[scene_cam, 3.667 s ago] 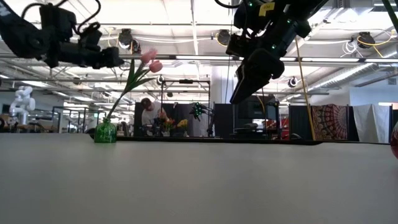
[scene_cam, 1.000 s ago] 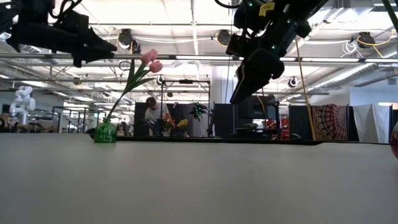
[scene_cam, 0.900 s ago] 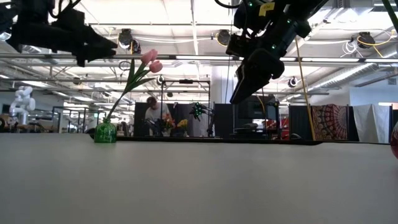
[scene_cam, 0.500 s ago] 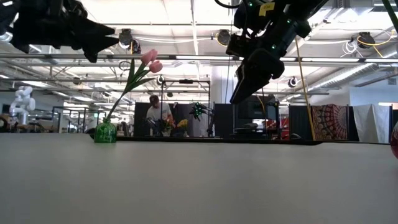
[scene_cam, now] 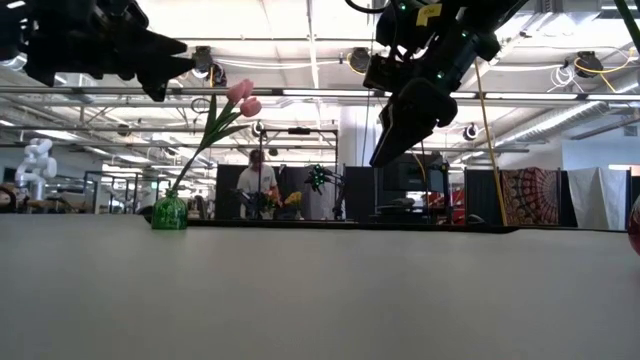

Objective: Sort flowers into vase by color
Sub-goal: Return to Home Position

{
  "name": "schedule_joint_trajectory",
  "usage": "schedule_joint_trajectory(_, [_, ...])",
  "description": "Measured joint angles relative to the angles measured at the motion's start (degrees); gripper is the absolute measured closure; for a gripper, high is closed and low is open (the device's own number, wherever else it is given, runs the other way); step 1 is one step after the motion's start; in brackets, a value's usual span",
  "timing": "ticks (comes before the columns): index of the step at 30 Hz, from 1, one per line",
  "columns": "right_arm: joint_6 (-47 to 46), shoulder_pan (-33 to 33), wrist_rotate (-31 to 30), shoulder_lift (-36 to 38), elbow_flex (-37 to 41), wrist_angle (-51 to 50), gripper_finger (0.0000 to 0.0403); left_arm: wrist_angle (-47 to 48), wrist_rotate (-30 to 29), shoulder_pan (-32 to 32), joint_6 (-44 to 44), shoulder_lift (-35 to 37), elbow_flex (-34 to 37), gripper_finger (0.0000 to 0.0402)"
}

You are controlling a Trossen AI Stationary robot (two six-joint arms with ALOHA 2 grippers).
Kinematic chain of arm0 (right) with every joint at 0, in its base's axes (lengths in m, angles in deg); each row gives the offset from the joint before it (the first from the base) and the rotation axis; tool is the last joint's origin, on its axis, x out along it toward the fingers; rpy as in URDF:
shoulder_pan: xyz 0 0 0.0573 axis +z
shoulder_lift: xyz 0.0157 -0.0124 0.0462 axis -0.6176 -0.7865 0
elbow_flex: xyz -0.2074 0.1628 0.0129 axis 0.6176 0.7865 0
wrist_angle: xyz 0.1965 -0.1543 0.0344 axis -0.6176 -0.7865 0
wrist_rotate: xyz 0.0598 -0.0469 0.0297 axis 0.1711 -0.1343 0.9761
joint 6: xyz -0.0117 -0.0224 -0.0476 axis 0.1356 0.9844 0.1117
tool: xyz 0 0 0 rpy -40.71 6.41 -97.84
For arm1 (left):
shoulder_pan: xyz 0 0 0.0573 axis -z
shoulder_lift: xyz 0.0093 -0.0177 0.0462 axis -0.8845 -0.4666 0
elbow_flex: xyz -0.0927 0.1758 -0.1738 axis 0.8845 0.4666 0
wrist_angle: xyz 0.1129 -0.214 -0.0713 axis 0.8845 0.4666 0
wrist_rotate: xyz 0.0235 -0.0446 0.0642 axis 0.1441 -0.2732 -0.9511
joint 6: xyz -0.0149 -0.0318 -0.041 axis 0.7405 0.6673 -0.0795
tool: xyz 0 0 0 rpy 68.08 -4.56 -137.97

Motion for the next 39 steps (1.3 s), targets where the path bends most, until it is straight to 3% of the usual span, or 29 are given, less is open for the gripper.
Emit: schedule_joint_trajectory(39, [-0.01,0.00,0.00,0.00,0.00,0.00,0.0215,-0.45,-2.50,-0.04,0.39,0.02,0.00,0.0230])
